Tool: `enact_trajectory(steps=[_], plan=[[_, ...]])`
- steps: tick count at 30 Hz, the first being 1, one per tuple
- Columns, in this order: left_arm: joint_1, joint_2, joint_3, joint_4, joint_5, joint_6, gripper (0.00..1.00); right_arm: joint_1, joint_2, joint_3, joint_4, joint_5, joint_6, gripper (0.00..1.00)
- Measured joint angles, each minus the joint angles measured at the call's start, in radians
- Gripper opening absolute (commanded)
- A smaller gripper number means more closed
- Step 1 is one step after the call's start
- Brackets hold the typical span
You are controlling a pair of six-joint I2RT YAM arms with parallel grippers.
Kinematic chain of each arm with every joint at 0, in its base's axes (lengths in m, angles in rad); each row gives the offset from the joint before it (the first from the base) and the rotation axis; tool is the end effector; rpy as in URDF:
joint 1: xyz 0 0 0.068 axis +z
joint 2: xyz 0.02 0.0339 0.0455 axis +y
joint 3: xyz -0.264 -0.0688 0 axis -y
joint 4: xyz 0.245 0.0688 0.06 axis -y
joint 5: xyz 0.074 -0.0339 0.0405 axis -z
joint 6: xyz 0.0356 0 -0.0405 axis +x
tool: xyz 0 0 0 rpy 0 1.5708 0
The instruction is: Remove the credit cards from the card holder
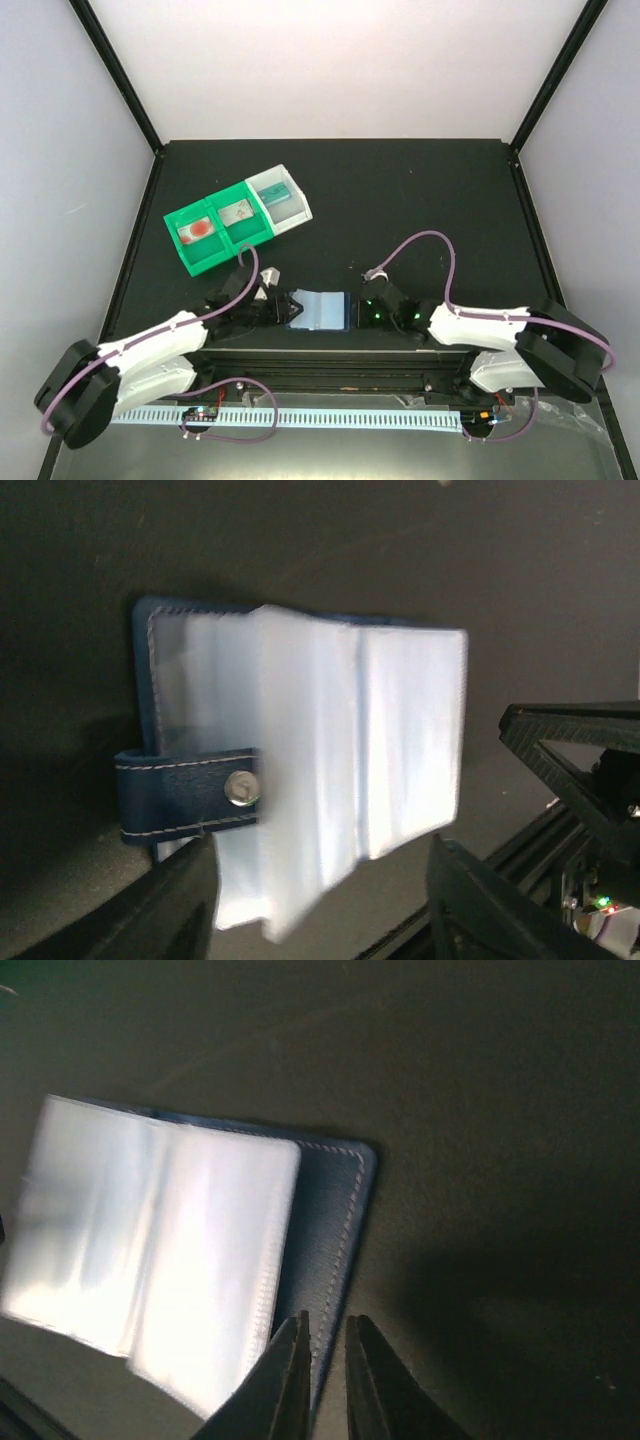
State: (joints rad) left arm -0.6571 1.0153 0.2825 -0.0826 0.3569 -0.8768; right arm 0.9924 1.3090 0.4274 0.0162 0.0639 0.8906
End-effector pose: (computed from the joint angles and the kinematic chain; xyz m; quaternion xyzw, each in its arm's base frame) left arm 0.1322 -0.1177 0.1404 -0.0352 0.9164 -0.3706 0.1468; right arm 0.1248 0.1870 0.1342 -0.0367 0.9373 0.2615 0.2274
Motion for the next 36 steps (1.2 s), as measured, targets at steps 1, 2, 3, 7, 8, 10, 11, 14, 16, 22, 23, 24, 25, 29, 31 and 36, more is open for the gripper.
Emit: enact_trajectory(steps=[1, 2, 3, 7, 8, 10, 11, 14, 16, 22, 23, 24, 25, 29, 31, 36], plan=[[0.0, -0.036, 0.013, -0.035, -0.014, 0.005, 0.7, 0.0, -0.021, 0.009, -0.022, 0.009, -0.005, 0.24], [0.0, -0.076, 0.033, -0.076, -0.028, 0.011, 0.77, 0.0, -0.045, 0.018, -0.044, 0.018, -0.013, 0.31], [0.0, -0.111, 0.055, -0.109, -0.044, 0.019, 0.82, 0.0, -0.073, 0.027, -0.067, 0.025, -0.021, 0.41], [0.0, -0.245, 0.181, -0.27, -0.112, 0.052, 0.99, 0.0, -0.217, 0.091, -0.184, 0.055, -0.063, 0.7], [0.0, -0.28, 0.218, -0.31, -0.131, 0.068, 0.99, 0.0, -0.255, 0.111, -0.21, 0.063, -0.066, 0.86], [0.0, -0.391, 0.346, -0.428, -0.2, 0.112, 0.99, 0.0, -0.379, 0.189, -0.298, 0.096, -0.093, 0.99], [0.0, -0.41, 0.377, -0.466, -0.222, 0.123, 0.99, 0.0, -0.41, 0.214, -0.339, 0.108, -0.106, 1.0], [0.0, -0.471, 0.482, -0.575, -0.286, 0.17, 0.99, 0.0, -0.516, 0.28, -0.422, 0.132, -0.131, 1.0], [0.0, -0.503, 0.54, -0.618, -0.31, 0.198, 0.99, 0.0, -0.573, 0.322, -0.451, 0.142, -0.143, 1.0], [0.0, -0.569, 0.626, -0.663, -0.328, 0.265, 0.99, 0.0, -0.659, 0.394, -0.512, 0.14, -0.173, 1.0], [0.0, -0.58, 0.626, -0.668, -0.327, 0.273, 0.99, 0.0, -0.663, 0.399, -0.521, 0.138, -0.176, 1.0], [0.0, -0.589, 0.626, -0.673, -0.327, 0.28, 0.99, 0.0, -0.666, 0.403, -0.529, 0.137, -0.179, 1.0], [0.0, -0.597, 0.626, -0.677, -0.325, 0.286, 0.99, 0.0, -0.668, 0.405, -0.536, 0.135, -0.179, 1.0], [0.0, -0.626, 0.626, -0.68, -0.3, 0.303, 0.99, 0.0, -0.669, 0.406, -0.552, 0.132, -0.18, 1.0], [0.0, -0.638, 0.622, -0.679, -0.288, 0.302, 0.99, 0.0, -0.67, 0.406, -0.558, 0.128, -0.18, 1.0], [0.0, -0.648, 0.594, -0.676, -0.271, 0.301, 0.99, 0.0, -0.674, 0.406, -0.561, 0.119, -0.179, 1.0]])
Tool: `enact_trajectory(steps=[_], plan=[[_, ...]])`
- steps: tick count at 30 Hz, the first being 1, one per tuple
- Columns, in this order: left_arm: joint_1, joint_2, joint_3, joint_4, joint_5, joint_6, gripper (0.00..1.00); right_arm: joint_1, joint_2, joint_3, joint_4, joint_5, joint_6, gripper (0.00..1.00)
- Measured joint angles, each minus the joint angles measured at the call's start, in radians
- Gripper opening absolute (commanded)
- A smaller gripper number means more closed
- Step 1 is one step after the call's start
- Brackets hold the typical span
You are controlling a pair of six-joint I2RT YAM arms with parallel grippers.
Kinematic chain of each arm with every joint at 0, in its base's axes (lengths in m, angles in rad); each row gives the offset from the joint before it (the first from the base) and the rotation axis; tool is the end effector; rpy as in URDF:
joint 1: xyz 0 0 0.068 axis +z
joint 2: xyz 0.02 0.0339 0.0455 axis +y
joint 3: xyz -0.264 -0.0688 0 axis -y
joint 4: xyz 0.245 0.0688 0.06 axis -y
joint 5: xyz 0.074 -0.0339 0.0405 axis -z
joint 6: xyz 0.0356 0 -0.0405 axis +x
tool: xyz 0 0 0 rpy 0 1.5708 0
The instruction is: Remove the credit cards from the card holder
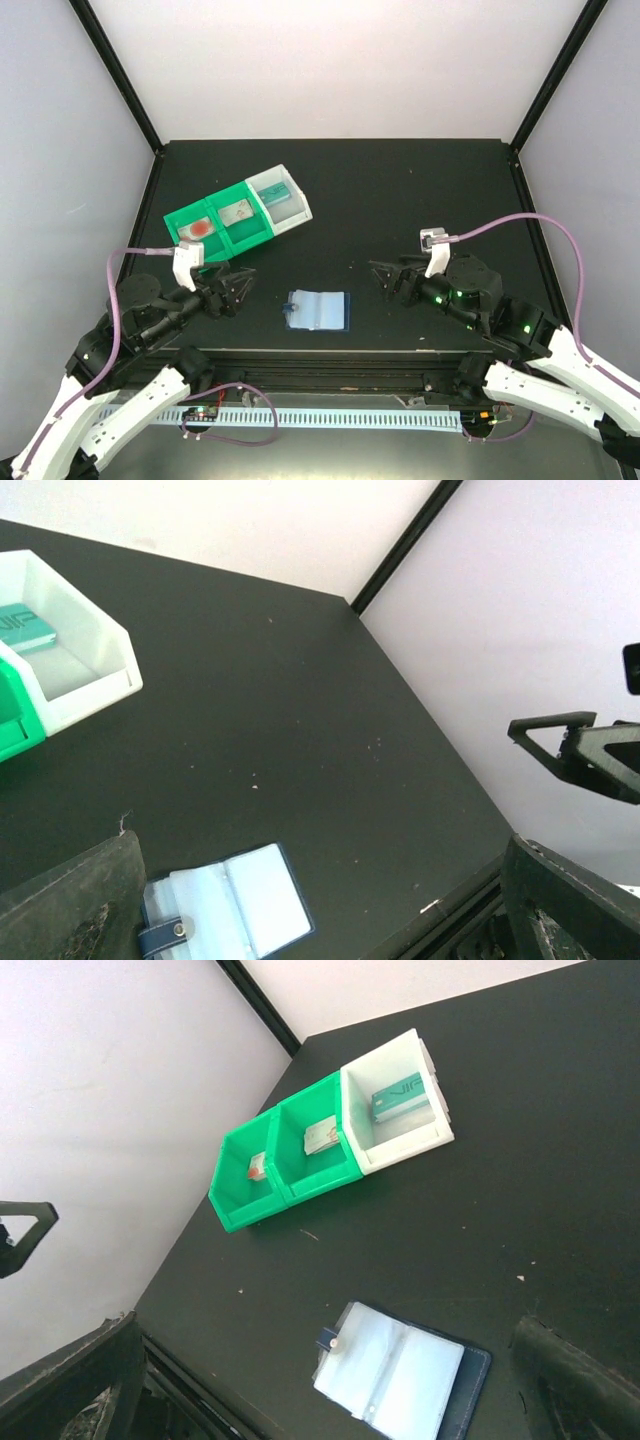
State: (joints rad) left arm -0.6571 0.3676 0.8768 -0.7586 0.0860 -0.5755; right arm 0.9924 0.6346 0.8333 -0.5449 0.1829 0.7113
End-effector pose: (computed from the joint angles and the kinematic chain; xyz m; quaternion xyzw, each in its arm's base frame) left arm 0.0491 -0.0418 0.3532 0.0585 0.7871 -0.3821 0.4807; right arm 0.0810 0.1122 0.3402 -0.0622 0.8142 0.3815 0.4332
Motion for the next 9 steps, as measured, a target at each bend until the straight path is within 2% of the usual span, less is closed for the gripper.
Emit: enact_trajectory(steps=[9], plan=[[0.0, 0.002, -0.034, 0.004, 0.0, -0.003, 0.99, 0.0, -0.005, -0.005, 0.0, -0.008, 0.0, 1.0]])
